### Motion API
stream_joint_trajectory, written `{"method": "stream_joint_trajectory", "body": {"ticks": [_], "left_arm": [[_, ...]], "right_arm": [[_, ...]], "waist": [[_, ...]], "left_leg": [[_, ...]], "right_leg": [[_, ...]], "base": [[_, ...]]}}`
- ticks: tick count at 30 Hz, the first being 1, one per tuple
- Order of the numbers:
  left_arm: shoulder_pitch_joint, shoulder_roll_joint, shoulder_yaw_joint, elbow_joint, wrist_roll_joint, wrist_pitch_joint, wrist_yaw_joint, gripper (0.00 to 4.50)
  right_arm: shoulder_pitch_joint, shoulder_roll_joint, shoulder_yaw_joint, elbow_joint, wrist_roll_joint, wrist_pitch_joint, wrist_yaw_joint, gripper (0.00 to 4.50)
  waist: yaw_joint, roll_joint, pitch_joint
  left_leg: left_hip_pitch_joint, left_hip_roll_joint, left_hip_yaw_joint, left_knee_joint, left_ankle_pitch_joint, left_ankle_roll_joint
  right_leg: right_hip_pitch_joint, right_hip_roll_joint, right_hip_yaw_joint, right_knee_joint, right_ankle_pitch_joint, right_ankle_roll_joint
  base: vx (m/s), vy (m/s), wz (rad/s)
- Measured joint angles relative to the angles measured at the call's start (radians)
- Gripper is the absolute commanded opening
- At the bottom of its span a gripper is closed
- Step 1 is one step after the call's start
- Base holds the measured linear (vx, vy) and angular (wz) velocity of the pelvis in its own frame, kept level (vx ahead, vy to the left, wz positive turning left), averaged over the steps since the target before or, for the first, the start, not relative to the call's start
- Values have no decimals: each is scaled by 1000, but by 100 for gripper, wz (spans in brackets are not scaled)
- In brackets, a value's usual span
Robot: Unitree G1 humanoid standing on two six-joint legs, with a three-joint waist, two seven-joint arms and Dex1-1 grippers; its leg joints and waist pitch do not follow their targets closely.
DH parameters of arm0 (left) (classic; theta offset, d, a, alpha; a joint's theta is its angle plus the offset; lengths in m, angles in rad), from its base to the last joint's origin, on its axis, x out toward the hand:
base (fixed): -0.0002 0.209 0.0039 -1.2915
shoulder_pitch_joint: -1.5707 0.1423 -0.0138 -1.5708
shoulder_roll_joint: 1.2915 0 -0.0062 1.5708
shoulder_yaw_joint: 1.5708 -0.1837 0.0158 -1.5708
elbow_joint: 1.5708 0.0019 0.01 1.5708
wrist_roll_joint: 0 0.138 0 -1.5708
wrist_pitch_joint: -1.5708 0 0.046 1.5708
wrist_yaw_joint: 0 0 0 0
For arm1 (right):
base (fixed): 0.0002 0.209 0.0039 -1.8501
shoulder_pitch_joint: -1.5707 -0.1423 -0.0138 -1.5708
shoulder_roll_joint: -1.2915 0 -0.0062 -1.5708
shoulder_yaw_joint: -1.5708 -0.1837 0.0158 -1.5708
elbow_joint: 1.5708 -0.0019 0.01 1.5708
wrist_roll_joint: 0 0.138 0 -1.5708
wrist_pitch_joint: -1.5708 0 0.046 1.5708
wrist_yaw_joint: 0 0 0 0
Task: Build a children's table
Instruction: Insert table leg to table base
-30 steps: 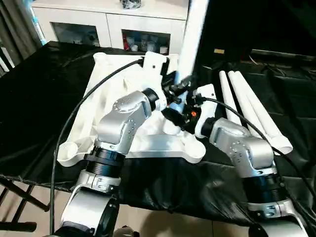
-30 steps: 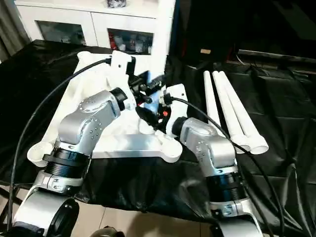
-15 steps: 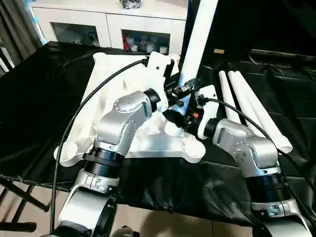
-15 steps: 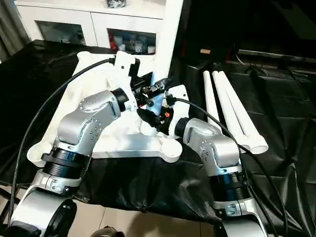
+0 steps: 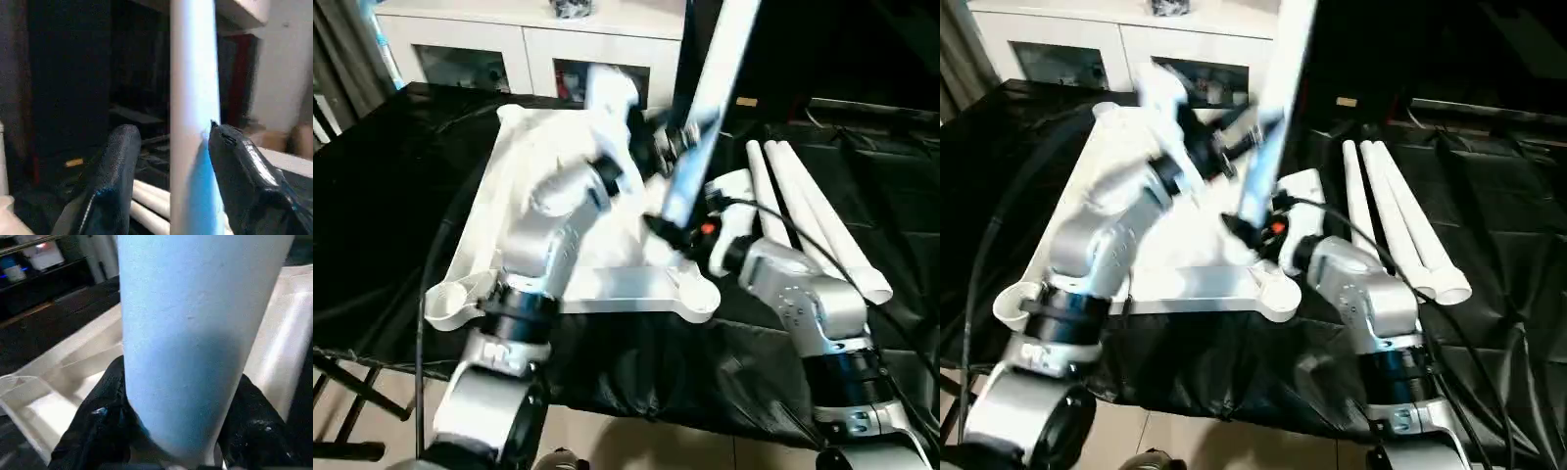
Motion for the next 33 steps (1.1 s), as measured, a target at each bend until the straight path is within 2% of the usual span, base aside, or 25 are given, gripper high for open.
{"method": "stream_joint_trajectory", "body": {"ticks": [2, 5, 8, 10, 13, 14, 18, 20, 22, 30, 33], "left_arm": [[22, 60, -15, 0, -7, 10, -90, 258], [84, 159, -85, 38, 41, -13, -217, 258], [138, 238, -198, 97, 120, -69, -337, 258], [175, 266, -266, 129, 156, -86, -411, 258], [190, 274, -325, 177, 199, -113, -452, 258], [191, 276, -338, 198, 216, -126, -458, 240], [189, 278, -347, 279, 256, -169, -473, 218], [182, 279, -355, 328, 271, -194, -479, 183], [175, 281, -360, 358, 276, -205, -484, 179], [118, 277, -362, 487, 316, -273, -493, 94], [106, 271, -362, 515, 324, -292, -503, 84]], "right_arm": [[13, -18, -8, 0, -8, -28, 9, 193], [53, -62, -17, -8, -13, -64, 41, 193], [93, -93, -8, -35, -12, -60, 88, 193], [117, -108, 5, -70, -5, -49, 123, 193], [125, -118, 21, -93, -4, -42, 144, 193], [128, -121, 30, -102, -4, -42, 151, 193], [155, -124, 53, -116, -4, -44, 162, 193], [160, -124, 53, -116, -5, -43, 161, 193], [160, -124, 52, -118, -5, -43, 161, 193], [161, -121, 45, -118, -6, -32, 119, 193], [161, -115, 36, -118, -7, -32, 103, 193]], "waist": [[-7, 0, 0], [-11, 1, 0], [-11, 2, 0], [-11, 3, 0], [-11, 5, 1], [-11, 7, 1], [-10, 10, 0], [-10, 11, 1], [-10, 11, 1], [-10, 16, -1], [-9, 18, -1]], "left_leg": [[0, 0, 0, 0, 0, 0], [0, 0, 0, 0, 0, 0], [0, 0, 0, 0, 0, 0], [0, 0, 0, 0, -1, -2], [1, 0, 0, 0, -2, -5], [1, 0, 0, 0, -2, -5], [4, 0, 0, 0, -2, -5], [4, 0, 0, 1, -2, -5], [4, 0, 0, 1, -2, -5], [4, 0, 0, 1, -2, -5], [4, 0, 0, 1, -2, -5]], "right_leg": [[0, 0, 0, 0, 0, 0], [0, 0, 0, 0, 0, 0], [0, 0, 0, 0, 0, 1], [0, 0, 0, 0, 0, 1], [0, 0, 0, 0, 1, 0], [0, 0, 0, 0, 2, 0], [3, 0, 0, 0, 2, 0], [3, 0, 0, 0, 3, 0], [3, 0, 0, 0, 3, 0], [3, 0, 1, -1, 3, 0], [3, 0, 1, -1, 3, 0]], "base": [[0, 0, 0], [0, 0, 0], [0, 0, 0], [0, 0, 0], [0, 0, 0], [0, 0, 0], [0, 0, 0], [0, 0, 0], [0, 0, 0], [0, 0, 0], [0, 0, 0]]}}
